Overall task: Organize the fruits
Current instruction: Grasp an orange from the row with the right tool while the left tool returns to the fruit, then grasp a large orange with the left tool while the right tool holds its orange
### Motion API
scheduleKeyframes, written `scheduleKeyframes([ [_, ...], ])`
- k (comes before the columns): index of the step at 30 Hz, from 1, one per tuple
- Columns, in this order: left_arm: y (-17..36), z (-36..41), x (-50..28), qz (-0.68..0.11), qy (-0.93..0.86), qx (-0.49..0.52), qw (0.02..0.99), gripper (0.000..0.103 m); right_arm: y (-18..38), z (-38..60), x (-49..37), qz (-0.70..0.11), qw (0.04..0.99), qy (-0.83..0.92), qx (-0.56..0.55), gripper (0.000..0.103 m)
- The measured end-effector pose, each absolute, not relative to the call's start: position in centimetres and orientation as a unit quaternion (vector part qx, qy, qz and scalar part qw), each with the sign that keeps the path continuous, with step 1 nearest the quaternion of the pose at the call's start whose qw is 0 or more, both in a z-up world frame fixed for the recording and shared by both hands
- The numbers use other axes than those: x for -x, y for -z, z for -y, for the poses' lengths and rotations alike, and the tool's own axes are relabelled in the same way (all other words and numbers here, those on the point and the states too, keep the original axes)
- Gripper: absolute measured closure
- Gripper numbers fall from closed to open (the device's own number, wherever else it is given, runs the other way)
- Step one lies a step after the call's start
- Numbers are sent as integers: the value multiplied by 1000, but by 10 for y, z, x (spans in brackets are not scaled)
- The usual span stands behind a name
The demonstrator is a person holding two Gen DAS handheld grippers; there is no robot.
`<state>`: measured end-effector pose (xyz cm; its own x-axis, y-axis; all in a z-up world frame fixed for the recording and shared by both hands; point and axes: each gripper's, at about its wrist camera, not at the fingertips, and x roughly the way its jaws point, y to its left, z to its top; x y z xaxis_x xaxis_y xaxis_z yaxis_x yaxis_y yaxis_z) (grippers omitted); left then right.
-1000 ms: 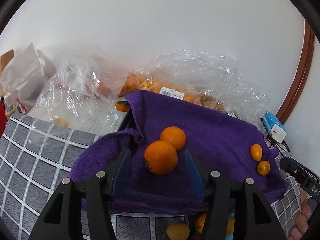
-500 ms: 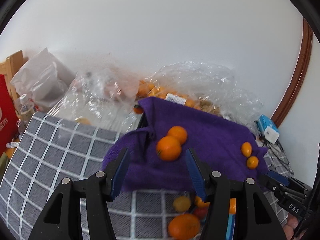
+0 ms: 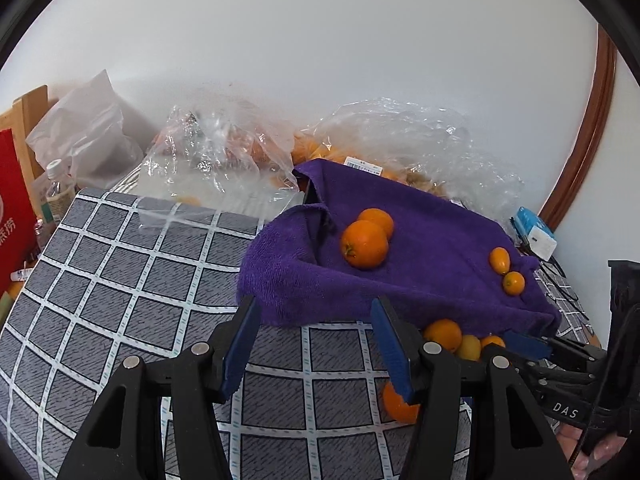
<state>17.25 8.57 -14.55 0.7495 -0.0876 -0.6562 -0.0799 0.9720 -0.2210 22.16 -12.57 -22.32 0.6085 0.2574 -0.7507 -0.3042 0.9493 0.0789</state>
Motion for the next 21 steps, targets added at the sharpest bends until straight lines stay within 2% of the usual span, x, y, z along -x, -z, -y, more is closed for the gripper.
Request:
scheduleKeyframes([
  [2,146,-85,-174,-361,6,121,924,48,226,122,-222,-417,894,-159,36,62],
  [3,146,-85,-174,-362,13,128,923,48,227,120,-221,-418,893,-161,39,70],
  [12,145,-76,-170,-369,69,144,915,48,206,163,-205,-377,919,-109,36,70],
  [16,150,-60,-170,-391,102,130,905,48,216,184,-214,-409,908,-91,8,70],
  [21,155,-34,-165,-412,138,88,897,48,228,174,-218,-425,901,-84,33,70],
])
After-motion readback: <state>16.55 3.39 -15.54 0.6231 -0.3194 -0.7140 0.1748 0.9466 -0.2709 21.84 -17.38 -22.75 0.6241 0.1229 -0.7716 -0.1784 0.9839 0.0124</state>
